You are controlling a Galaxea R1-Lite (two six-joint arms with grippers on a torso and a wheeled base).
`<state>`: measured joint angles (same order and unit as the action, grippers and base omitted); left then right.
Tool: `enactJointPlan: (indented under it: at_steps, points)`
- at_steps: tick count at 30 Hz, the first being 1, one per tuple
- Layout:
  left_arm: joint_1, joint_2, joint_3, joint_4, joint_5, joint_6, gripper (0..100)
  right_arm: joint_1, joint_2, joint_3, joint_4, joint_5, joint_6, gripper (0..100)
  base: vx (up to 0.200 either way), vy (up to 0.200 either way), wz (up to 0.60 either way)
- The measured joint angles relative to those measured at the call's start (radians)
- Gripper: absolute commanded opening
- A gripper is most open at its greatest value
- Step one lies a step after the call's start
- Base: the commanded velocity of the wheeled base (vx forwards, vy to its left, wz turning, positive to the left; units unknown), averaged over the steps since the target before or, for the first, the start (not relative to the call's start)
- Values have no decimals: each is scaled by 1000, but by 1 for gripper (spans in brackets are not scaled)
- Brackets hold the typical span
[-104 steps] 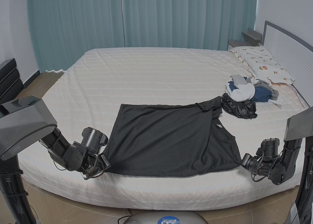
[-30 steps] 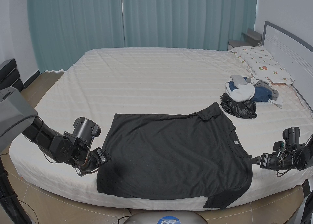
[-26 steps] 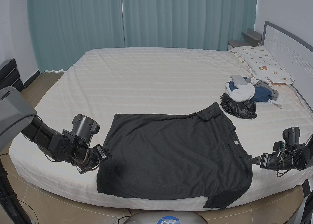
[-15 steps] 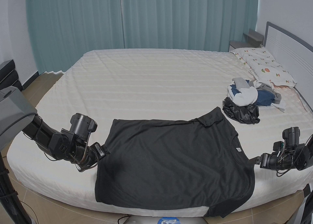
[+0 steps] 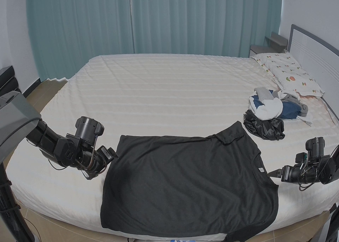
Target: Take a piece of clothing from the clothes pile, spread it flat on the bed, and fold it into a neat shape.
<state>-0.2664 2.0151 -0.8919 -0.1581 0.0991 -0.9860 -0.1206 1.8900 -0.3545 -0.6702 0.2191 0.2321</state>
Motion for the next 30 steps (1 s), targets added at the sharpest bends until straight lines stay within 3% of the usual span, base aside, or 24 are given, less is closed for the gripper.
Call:
enactJointPlan:
  at_steps: [12, 25, 30]
  points:
    - [46, 140, -264, 3, -6, 3, 100, 4, 8, -3, -8, -1, 1, 100, 0, 0, 0]
    - [109, 387, -642, -4, -114, 63, 100, 13, 51, 8, -57, -9, 0, 100, 0, 0, 0]
    - [119, 473, -701, -102, -121, 66, 100, 27, 55, 15, -62, -9, 4, 100, 0, 0, 0]
